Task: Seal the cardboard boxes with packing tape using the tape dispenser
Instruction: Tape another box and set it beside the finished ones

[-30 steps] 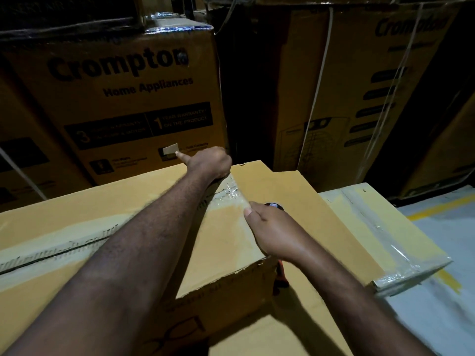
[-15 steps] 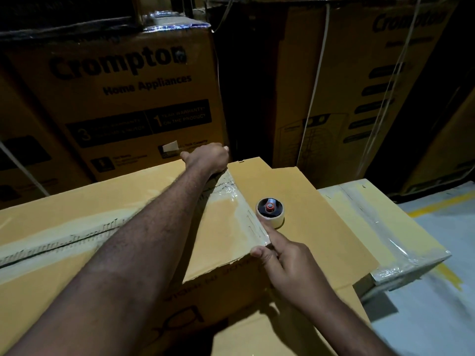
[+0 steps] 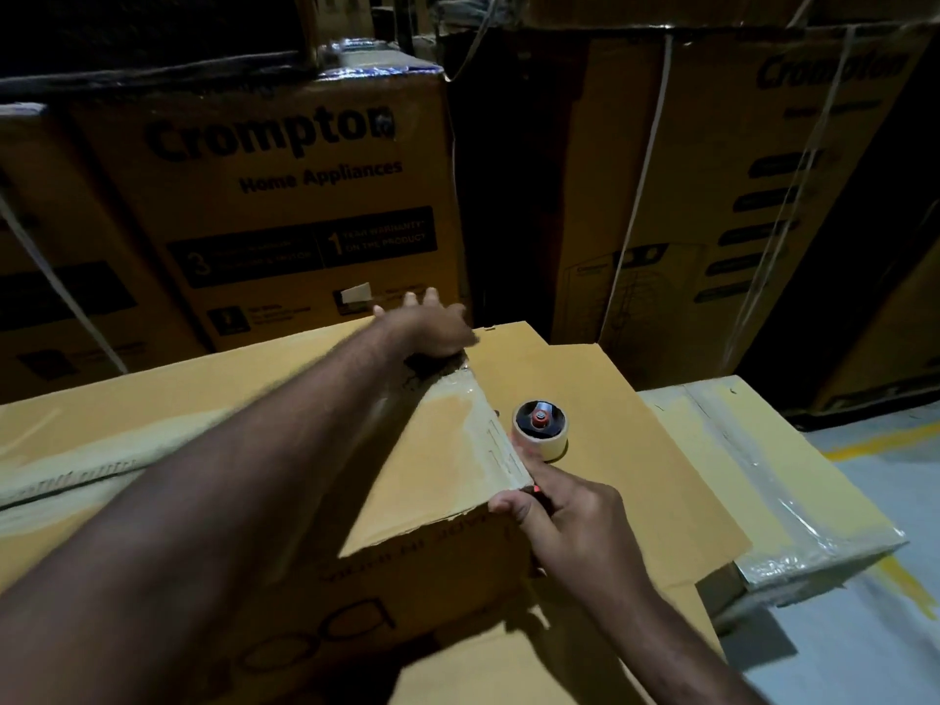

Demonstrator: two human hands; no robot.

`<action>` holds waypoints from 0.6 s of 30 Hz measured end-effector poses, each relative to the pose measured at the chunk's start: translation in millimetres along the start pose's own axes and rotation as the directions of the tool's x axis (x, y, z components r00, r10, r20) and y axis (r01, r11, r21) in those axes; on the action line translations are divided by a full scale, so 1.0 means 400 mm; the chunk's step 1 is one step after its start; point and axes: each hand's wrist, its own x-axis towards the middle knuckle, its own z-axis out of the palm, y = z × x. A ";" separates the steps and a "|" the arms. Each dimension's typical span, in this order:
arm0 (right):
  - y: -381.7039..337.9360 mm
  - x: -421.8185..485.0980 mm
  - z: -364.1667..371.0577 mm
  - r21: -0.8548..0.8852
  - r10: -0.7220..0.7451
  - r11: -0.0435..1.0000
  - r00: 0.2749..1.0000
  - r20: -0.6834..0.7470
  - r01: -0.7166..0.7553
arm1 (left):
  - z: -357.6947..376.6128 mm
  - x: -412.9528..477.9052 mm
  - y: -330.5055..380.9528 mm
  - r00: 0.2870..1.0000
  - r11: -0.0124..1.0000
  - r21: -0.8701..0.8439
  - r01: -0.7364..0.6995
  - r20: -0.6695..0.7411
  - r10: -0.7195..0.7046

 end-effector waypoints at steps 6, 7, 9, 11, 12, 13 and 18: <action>0.028 0.028 -0.032 0.060 0.007 0.998 0.998 0.065 -0.011 | 0.113 -0.389 0.055 0.977 0.979 -0.004 -0.206 0.055 0.205; 0.032 0.031 -0.036 0.038 -0.017 0.999 0.998 0.065 0.015 | 0.137 -0.449 0.061 0.982 0.982 -0.030 -0.186 0.024 0.186; 0.032 0.034 -0.037 0.018 -0.043 0.999 0.997 0.059 0.043 | 0.190 -0.536 0.075 0.990 0.996 -0.040 -0.084 -0.115 0.079; 0.020 0.024 -0.029 -0.022 -0.097 0.995 0.994 0.057 0.098 | 0.252 -0.597 0.093 0.956 0.998 -0.003 0.069 -0.287 -0.067; 0.009 0.012 -0.024 -0.048 -0.136 0.989 0.989 0.050 0.138 | 0.279 -0.624 0.102 0.924 0.988 -0.018 0.152 -0.352 -0.149; -0.007 -0.006 -0.018 -0.058 -0.166 0.984 0.985 0.044 0.168 | 0.303 -0.648 0.109 0.890 0.971 -0.077 0.227 -0.389 -0.239; -0.102 -0.140 -0.011 0.225 -0.272 0.948 0.939 0.211 0.224 | 0.392 -0.740 0.119 0.685 0.752 -0.521 0.403 -0.373 -0.626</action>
